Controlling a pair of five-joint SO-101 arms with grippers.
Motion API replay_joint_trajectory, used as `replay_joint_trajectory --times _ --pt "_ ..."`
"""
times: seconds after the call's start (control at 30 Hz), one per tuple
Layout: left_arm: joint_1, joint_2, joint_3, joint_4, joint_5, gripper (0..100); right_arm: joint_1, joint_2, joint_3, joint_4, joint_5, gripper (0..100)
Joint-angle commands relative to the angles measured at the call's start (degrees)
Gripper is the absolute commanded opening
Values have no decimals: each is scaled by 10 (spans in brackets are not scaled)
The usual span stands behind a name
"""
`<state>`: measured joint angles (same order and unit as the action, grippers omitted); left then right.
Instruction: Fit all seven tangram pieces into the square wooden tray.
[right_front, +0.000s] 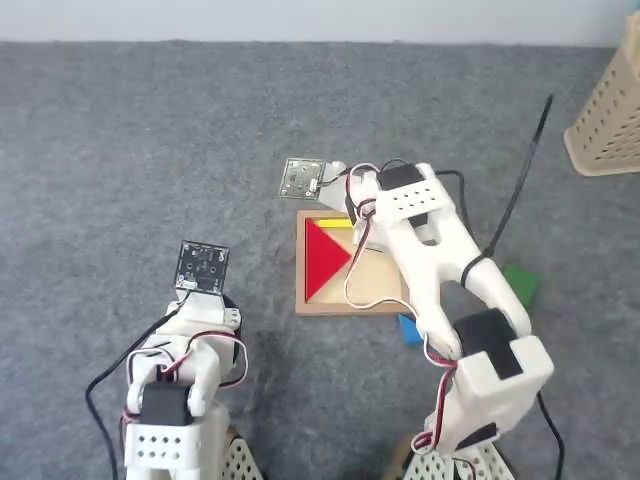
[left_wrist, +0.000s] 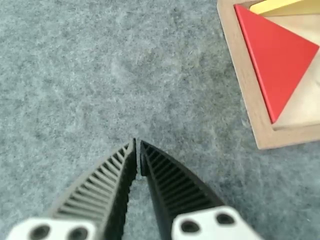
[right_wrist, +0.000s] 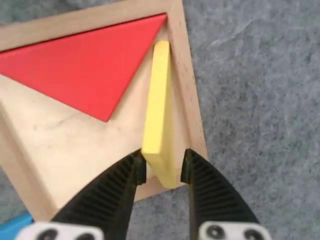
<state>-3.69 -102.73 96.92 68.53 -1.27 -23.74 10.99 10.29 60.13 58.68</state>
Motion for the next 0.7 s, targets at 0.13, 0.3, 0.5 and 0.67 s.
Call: replay_joint_trajectory --times 0.13,0.3,0.5,0.67 --pt "-3 -2 -3 3 5 11 -21 -53 -16 44 -11 113" --pt "-3 -2 -3 3 5 11 -20 -54 -18 52 -12 113" --pt "-3 -2 -3 3 5 11 -20 -54 -17 68 -14 113" --pt "-3 -2 -3 3 5 11 -18 -30 -5 16 -73 112"
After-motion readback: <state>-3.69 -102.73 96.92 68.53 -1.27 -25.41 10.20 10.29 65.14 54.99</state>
